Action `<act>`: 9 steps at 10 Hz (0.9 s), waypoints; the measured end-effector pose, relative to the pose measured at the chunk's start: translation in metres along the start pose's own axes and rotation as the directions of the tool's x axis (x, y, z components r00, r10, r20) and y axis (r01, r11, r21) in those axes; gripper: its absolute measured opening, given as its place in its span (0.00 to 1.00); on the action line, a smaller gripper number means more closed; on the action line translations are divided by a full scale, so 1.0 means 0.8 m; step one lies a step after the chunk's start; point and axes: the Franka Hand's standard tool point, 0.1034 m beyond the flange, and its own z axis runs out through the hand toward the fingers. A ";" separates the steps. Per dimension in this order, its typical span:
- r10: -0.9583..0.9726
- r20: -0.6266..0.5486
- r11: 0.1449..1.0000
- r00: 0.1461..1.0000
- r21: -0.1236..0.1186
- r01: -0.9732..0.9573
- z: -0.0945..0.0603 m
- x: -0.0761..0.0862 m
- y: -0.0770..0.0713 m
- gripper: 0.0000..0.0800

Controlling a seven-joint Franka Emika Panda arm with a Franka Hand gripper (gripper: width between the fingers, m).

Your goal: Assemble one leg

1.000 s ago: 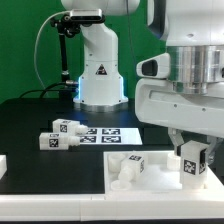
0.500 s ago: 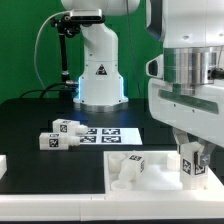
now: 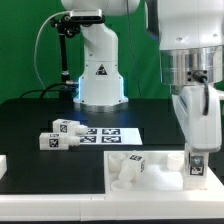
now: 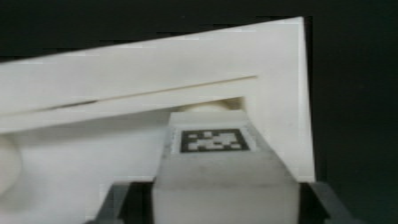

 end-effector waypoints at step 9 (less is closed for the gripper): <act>-0.070 0.008 0.997 0.998 0.026 0.070 -0.024 -0.012 -0.002 0.79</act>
Offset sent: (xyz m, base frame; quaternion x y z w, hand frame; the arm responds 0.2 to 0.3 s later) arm 0.0000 0.0000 0.0000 0.0000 0.0000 0.0000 1.0000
